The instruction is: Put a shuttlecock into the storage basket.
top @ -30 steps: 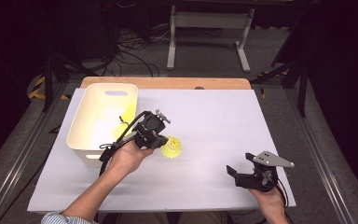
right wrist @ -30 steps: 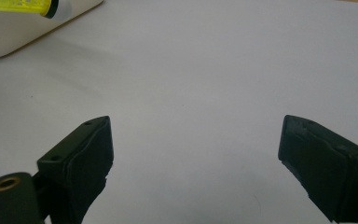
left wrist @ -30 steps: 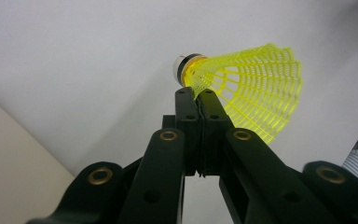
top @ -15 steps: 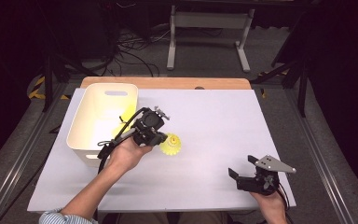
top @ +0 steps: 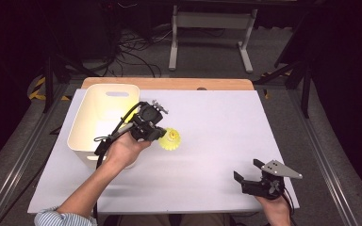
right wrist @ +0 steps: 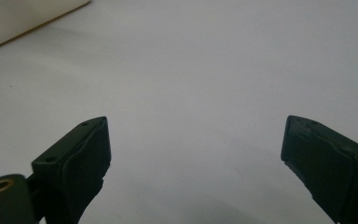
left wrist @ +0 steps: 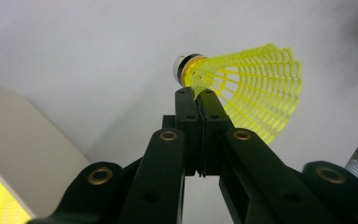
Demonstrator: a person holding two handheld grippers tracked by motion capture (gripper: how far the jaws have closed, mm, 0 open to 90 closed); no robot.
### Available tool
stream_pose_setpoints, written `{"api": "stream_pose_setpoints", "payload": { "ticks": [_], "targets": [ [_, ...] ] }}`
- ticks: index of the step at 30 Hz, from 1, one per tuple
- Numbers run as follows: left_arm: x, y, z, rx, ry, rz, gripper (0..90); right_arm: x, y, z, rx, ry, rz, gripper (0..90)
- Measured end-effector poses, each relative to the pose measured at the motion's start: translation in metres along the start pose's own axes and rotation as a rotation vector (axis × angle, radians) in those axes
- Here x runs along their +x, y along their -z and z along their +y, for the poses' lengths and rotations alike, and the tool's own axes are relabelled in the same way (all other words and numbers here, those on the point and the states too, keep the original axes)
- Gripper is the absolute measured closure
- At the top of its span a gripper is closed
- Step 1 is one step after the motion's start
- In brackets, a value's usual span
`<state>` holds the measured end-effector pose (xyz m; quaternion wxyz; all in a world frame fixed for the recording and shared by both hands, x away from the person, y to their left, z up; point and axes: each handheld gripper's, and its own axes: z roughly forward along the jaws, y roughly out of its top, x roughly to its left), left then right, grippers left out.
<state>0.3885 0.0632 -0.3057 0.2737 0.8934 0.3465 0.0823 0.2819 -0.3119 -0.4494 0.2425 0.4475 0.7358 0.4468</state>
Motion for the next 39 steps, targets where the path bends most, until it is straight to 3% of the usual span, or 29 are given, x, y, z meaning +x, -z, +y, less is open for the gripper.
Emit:
{"api": "stream_pose_setpoints", "payload": {
  "ticks": [39],
  "targets": [
    [0.034, 0.044, 0.013, -0.07, 0.058, 0.058, 89.0, -0.004, -0.003, -0.005, 0.02, -0.011, 0.003, 8.8]
  ]
}}
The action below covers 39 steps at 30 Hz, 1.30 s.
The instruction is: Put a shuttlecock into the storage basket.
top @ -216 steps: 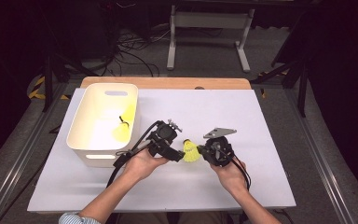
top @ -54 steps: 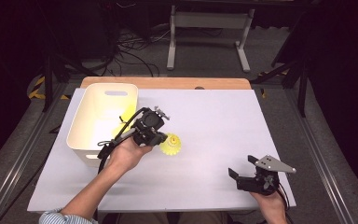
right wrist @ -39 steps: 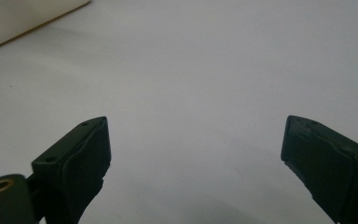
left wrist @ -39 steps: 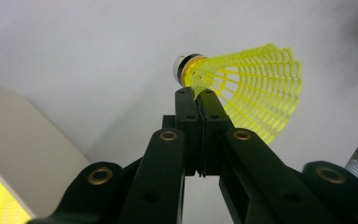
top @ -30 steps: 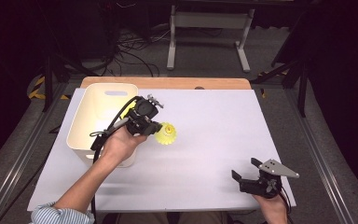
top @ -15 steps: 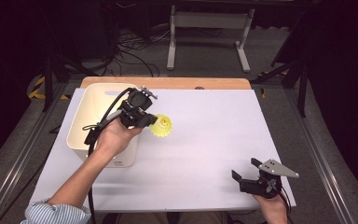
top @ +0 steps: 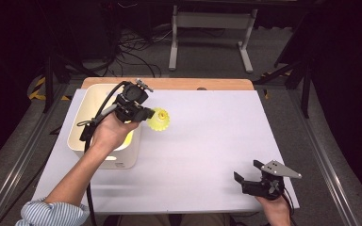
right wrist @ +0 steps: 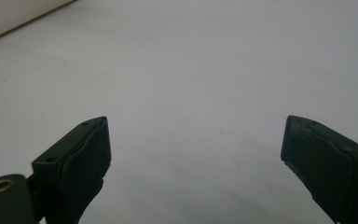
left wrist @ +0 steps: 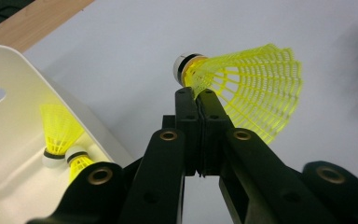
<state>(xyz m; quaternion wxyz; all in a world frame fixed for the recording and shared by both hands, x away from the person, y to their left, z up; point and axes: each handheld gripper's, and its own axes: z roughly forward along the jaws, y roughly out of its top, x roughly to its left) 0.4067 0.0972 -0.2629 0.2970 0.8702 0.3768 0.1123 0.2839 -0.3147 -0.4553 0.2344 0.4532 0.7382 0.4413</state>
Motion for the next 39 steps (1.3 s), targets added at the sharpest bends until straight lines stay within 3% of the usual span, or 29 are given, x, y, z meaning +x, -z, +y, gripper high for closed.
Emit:
{"api": "stream_pose_setpoints", "payload": {
  "ticks": [19, 39],
  "targets": [
    [0.022, 0.018, -0.006, -0.039, 0.057, 0.039, 89.1, 0.0, -0.002, -0.001, 0.019, 0.001, 0.006, 8.8],
    [0.043, 0.033, -0.024, -0.057, 0.109, 0.074, 89.1, 0.001, -0.002, -0.001, 0.021, 0.002, 0.006, 8.9]
  ]
}}
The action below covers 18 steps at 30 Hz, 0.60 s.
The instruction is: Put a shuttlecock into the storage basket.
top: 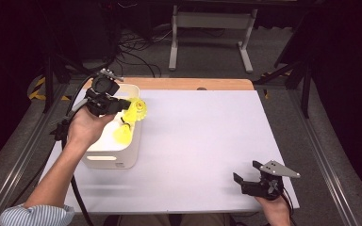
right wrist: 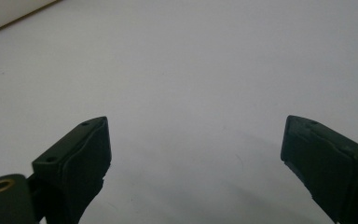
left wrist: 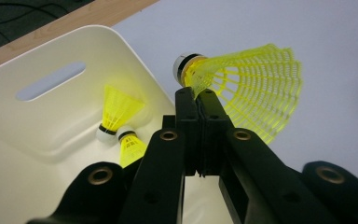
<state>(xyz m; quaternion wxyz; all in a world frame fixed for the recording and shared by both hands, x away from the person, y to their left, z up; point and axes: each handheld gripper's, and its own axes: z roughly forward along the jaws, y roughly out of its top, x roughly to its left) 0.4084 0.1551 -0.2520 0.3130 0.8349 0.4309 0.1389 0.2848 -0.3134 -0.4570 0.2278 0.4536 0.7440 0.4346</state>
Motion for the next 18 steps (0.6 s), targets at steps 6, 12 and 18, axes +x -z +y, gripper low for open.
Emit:
{"api": "stream_pose_setpoints", "payload": {
  "ticks": [6, 12, 18],
  "targets": [
    [0.005, 0.0, -0.003, 0.002, 0.019, 0.006, 89.1, 0.0, 0.0, 0.0, 0.004, -0.001, 0.0, 8.9],
    [0.012, -0.001, -0.007, 0.009, 0.031, 0.019, 89.1, 0.0, 0.0, 0.0, 0.004, -0.003, 0.002, 8.8],
    [0.015, -0.003, -0.011, 0.016, 0.035, 0.042, 89.0, 0.0, 0.0, 0.0, 0.004, -0.001, 0.0, 8.9]
  ]
}}
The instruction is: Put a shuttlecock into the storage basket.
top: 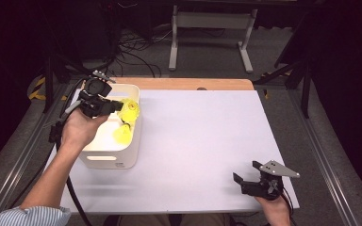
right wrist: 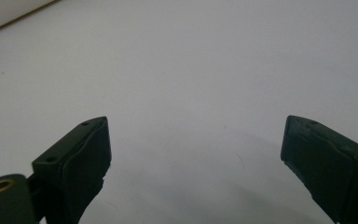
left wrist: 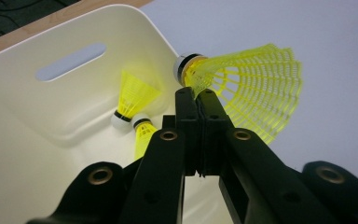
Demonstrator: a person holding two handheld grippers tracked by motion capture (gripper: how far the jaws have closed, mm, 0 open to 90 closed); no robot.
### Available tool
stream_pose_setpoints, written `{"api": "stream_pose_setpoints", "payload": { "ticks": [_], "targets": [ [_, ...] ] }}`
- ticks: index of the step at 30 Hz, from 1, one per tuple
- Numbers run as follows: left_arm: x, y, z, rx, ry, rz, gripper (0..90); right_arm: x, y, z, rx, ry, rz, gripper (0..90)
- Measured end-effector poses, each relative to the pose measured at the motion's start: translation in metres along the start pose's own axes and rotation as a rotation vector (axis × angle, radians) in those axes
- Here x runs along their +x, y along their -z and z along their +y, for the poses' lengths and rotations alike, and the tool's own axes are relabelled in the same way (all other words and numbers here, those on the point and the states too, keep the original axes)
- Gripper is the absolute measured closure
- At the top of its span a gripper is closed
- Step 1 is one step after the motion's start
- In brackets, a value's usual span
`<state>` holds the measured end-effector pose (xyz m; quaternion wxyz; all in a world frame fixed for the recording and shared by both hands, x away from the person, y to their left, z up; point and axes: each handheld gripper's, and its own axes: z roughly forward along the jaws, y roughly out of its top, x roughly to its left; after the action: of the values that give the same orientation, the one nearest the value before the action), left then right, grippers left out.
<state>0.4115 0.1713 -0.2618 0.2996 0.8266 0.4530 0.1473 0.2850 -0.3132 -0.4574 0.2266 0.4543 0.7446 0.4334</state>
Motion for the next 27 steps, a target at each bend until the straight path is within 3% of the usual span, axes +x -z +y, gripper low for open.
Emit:
{"api": "stream_pose_setpoints", "payload": {
  "ticks": [27],
  "targets": [
    [0.02, -0.015, -0.013, 0.037, 0.037, 0.053, 89.0, 0.0, 0.0, 0.0, 0.003, -0.004, 0.002, 8.9]
  ]
}}
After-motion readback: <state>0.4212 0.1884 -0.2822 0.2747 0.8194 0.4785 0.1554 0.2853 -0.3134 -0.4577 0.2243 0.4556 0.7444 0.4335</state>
